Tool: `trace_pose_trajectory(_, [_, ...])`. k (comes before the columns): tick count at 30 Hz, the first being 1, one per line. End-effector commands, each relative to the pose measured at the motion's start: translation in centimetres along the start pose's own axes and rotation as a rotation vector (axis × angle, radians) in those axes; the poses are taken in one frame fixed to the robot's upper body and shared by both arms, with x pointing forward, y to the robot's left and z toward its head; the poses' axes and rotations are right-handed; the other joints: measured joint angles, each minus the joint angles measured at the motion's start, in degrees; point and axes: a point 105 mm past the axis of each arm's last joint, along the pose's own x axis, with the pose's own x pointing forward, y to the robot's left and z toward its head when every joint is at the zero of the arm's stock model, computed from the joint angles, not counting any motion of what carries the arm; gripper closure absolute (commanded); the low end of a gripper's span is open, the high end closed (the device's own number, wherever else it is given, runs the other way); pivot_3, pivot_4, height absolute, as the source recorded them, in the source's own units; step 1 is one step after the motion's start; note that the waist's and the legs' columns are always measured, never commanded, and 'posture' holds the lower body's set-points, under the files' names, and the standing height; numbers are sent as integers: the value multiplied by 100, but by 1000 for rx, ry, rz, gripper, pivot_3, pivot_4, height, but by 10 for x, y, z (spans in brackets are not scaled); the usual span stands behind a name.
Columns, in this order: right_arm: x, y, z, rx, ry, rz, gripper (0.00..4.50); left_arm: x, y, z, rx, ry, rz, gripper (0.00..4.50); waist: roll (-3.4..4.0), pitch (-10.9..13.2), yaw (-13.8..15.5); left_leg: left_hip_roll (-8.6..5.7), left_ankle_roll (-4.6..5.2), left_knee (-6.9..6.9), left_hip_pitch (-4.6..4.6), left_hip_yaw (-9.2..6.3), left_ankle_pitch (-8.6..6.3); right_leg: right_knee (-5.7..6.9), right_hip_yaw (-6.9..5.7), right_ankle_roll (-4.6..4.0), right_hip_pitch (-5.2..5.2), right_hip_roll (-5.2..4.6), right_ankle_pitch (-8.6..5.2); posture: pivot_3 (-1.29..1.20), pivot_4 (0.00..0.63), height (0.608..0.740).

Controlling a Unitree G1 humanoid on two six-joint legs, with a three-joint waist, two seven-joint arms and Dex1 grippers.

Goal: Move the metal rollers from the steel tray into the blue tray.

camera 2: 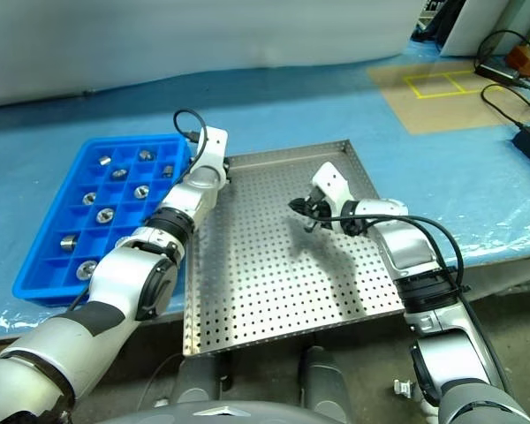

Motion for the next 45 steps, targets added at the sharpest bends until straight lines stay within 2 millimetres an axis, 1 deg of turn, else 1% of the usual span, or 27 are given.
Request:
trace_pose_trajectory(1, [-3, 2, 7, -45, -17, 5, 4500, 2, 20, 3, 0, -12, 89, 2392, 0, 0, -27, 0, -1, 0, 2, 0, 1, 1, 1, 2, 0, 0, 1, -191, 150, 740])
trace_pose_trajectory(7, [-5, 3, 2, -45, -3, 2, 4500, 2, 26, 8, 3, -38, 138, 2392, 0, 0, -129, 1, -3, 0, 9, 0, 2, 0, 1, 5, 7, 1, 4, -203, 150, 740])
trace_pose_trajectory(10, [-5, 4, 1, -44, -1, 0, 4500, 0, 31, 18, 9, -83, 165, 2392, -1, 1, -159, 2, -4, -2, 8, 0, 2, -5, 1, 5, 7, 2, 5, -206, 150, 740])
trace_pose_trajectory(13, [-6, 4, -2, -43, 6, 0, 4500, -4, 25, 33, 21, -146, 138, 2392, -2, 2, -155, 2, -3, -12, 6, 0, 2, -13, 0, 5, 3, 3, 5, -208, 150, 740])
trace_pose_trajectory(15, [-6, 5, -3, -40, 8, 3, 4500, -7, 20, 37, 35, -165, 119, 2392, -2, 2, -149, 2, -3, -14, -7, 0, 2, -16, -1, 4, -7, 2, 5, -207, 150, 740])
trace_pose_trajectory(19, [-5, 7, -6, -43, 15, 9, 4500, -14, 19, 43, 28, -191, 113, 2392, -2, 2, -141, 0, 1, -15, -28, 2, 0, -18, -1, 4, -25, 1, 5, -206, 150, 740])
trace_pose_trajectory(23, [-5, 8, -8, -46, 22, 14, 4500, -13, 24, 33, 35, -151, 132, 2392, -2, 2, -146, 0, 1, -14, -26, 3, 0, -17, 0, 3, -26, 0, 5, -198, 150, 740])
trace_pose_trajectory(27, [-5, 6, -9, -53, 27, 6, 4500, -10, 33, 14, 20, -65, 170, 2392, -2, 2, -147, 0, 0, -15, -26, 3, 0, -17, 0, 4, -28, 0, 5, -200, 150, 740])
trace_pose_trajectory(29, [-5, 5, -10, -55, 31, 0, 4500, -9, 36, 9, 22, -46, 182, 2392, -2, 2, -149, 1, 0, -15, -26, 3, 0, -17, 0, 4, -28, 1, 5, -201, 150, 740])
trace_pose_trajectory(35, [-5, 4, -12, -55, 32, -9, 4500, -5, 32, -7, 27, 12, 162, 2392, -2, 2, -143, -2, 0, -20, -27, 3, 0, -20, 1, 4, -29, 0, 5, -203, 150, 740])
trace_pose_trajectory(41, [-7, 1, -15, -56, 39, -31, 4500, -4, 20, -11, 31, 33, 115, 2392, -2, 2, -146, -4, -2, -19, -17, 3, 0, -18, 4, 4, -24, -1, 5, -203, 150, 740])
trace_pose_trajectory(45, [-8, 0, -16, -53, 43, -34, 4500, -7, 16, 1, 27, -9, 107, 2392, -2, 2, -152, -8, -1, -20, -17, 3, 0, -19, 5, 4, -24, -3, 5, -215, 150, 740])
